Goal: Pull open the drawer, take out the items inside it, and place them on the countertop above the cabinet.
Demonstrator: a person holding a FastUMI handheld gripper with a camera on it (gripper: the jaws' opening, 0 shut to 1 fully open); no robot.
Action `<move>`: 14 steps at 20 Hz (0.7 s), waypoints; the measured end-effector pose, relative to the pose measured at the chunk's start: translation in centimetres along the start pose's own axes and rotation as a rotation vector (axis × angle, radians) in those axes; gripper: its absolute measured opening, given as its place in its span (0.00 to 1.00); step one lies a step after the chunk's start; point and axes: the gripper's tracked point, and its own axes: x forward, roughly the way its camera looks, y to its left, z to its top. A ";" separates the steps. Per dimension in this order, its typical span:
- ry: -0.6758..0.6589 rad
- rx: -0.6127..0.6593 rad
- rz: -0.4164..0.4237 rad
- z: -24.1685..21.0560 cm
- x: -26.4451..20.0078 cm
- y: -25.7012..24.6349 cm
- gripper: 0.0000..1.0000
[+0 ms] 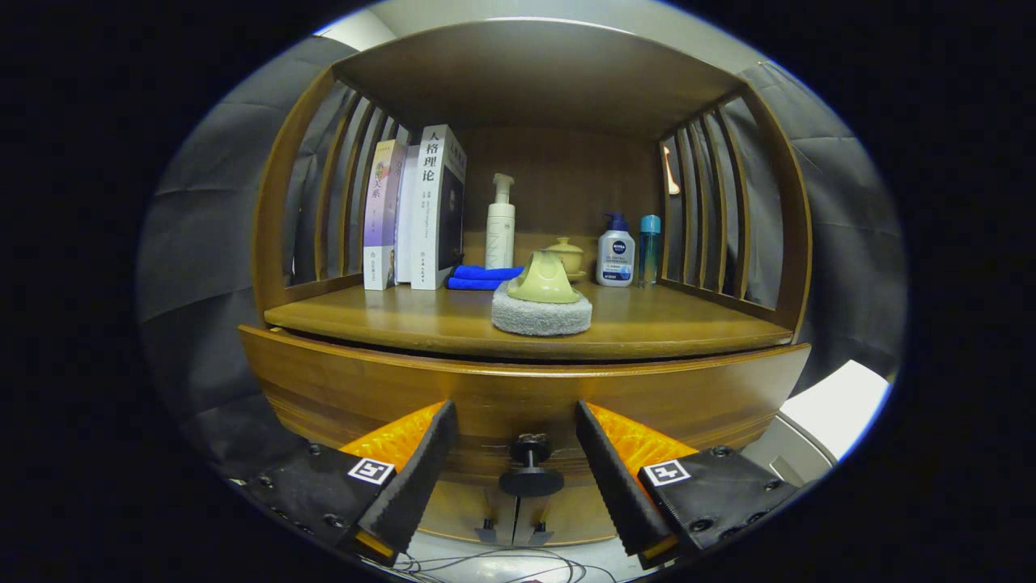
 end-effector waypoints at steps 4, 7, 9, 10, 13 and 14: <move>-0.010 0.002 -0.020 0.3 0.6 0.0 0.96; -0.044 -0.054 0.003 0.7 0.1 0.1 0.96; -0.107 -0.065 0.032 2.8 -1.5 -0.3 0.97; -0.137 -0.067 0.050 4.0 -2.6 -0.4 0.98; -0.186 -0.043 0.092 6.9 -6.3 -1.2 0.98; -0.196 -0.021 0.103 7.9 -7.5 -1.8 0.98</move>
